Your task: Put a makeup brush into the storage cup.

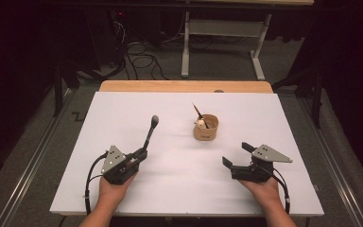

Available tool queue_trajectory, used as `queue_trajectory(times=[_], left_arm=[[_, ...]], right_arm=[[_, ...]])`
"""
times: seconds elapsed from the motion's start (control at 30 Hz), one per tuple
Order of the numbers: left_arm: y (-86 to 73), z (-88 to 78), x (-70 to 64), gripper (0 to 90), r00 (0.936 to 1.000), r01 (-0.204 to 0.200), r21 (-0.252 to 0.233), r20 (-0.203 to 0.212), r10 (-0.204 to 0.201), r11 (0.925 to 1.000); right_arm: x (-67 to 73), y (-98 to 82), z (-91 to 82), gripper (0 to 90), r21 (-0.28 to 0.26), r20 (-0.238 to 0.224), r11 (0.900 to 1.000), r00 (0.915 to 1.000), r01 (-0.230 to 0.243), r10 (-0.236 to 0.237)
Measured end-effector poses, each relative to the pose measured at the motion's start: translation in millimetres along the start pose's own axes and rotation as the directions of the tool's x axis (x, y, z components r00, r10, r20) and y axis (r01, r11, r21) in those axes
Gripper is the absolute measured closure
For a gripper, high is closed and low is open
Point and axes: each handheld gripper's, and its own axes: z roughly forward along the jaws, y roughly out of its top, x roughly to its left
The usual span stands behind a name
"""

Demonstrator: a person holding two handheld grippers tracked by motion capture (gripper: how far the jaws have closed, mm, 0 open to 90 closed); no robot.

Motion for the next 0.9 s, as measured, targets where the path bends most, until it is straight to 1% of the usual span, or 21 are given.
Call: queue_trajectory(times=[0.07,0.1,0.17,0.3,0.4,0.57,0.73,0.9], left_arm=[[0.4,-0.4,0.4,78.9,1.0,0.003,-0.002,0.006,-0.003,1.0],[0.6,-1.3,-0.1,78.9,0.9997,0.022,-0.001,0.011,-0.022,0.9998],[1.4,-2.1,0.1,78.9,0.9995,0.028,-0.009,0.015,-0.028,0.9996],[2.7,-2.5,0.1,78.9,0.9995,0.028,-0.013,0.018,-0.028,0.9995],[4.8,-2.5,-1.2,78.9,0.9994,0.026,-0.02,0.022,-0.025,0.9995],[5.6,-1.3,-3.3,78.9,0.9992,0.023,-0.023,0.032,-0.022,0.9995],[5.6,0.4,-4.0,78.9,0.999,0.026,-0.023,0.038,-0.025,0.9994],[6.8,0.1,-4.7,78.9,0.9985,0.029,-0.029,0.047,-0.028,0.9992]], right_arm=[[1.4,3.5,1.9,9.0,-0.006,0.001,1.0,1.0,0.004,-0.004],[1.7,5.2,3.1,9.0,-0.006,-0.003,1.0,1.0,0.004,-0.004],[3.1,8.3,5.2,9.0,-0.002,-0.008,1.0,1.0,0.0,0.0],[7.7,14.8,9.5,9.0,-0.009,-0.02,1.0,0.9997,0.011,-0.011],[12.2,17.4,13.2,9.0,-0.007,-0.021,0.999,0.9989,0.041,-0.042],[17.4,20.0,17.6,9.0,-0.005,-0.043,1.0,0.9986,0.031,-0.031],[21.4,26.0,21.7,9.4,-0.022,-0.067,0.999,0.9974,0.025,-0.026],[27.3,34.6,27.6,10.0,-0.029,-0.086,0.999,0.9956,0.035,-0.037]])
